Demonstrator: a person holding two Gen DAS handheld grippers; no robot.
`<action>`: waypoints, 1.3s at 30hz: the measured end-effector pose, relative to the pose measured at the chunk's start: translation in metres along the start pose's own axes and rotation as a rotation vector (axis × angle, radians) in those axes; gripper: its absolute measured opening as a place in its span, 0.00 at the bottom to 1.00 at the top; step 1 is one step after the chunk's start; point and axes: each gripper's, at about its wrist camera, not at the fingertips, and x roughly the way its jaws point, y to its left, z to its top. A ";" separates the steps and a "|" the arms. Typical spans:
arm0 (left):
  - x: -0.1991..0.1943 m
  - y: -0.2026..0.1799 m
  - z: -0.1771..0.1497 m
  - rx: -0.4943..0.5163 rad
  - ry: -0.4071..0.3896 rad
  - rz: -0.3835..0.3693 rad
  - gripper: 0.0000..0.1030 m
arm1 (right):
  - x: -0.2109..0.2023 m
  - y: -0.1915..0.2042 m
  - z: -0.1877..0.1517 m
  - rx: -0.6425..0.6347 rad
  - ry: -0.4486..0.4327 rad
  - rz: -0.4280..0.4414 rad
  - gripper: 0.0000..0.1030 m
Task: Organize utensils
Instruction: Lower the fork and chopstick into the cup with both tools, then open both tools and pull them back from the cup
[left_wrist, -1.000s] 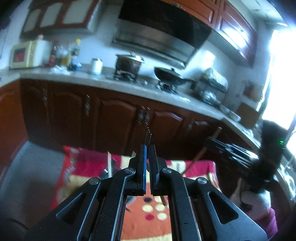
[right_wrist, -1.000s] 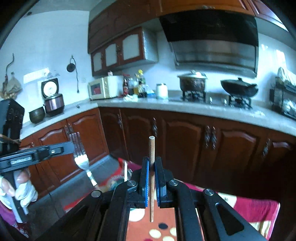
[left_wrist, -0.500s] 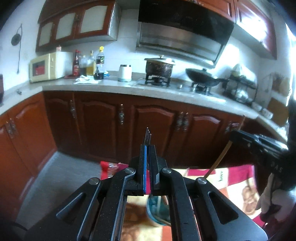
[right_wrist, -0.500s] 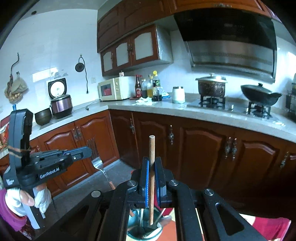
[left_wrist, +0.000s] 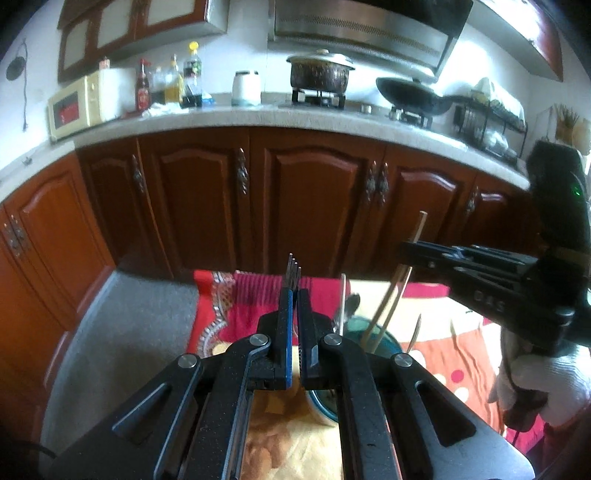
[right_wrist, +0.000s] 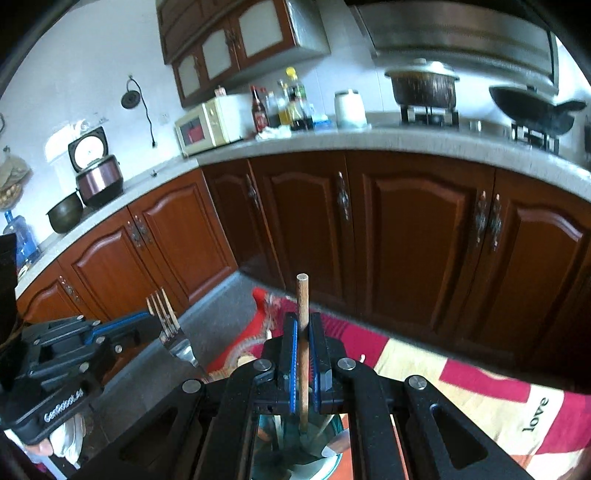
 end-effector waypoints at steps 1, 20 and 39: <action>0.003 -0.001 -0.002 -0.002 0.008 -0.003 0.01 | 0.005 -0.002 -0.003 0.006 0.013 0.001 0.05; 0.010 -0.013 -0.006 -0.015 0.027 -0.024 0.03 | 0.002 -0.009 -0.020 0.022 0.054 0.007 0.29; -0.027 -0.010 -0.015 -0.044 -0.005 0.015 0.37 | -0.036 0.009 -0.045 0.012 0.031 -0.033 0.41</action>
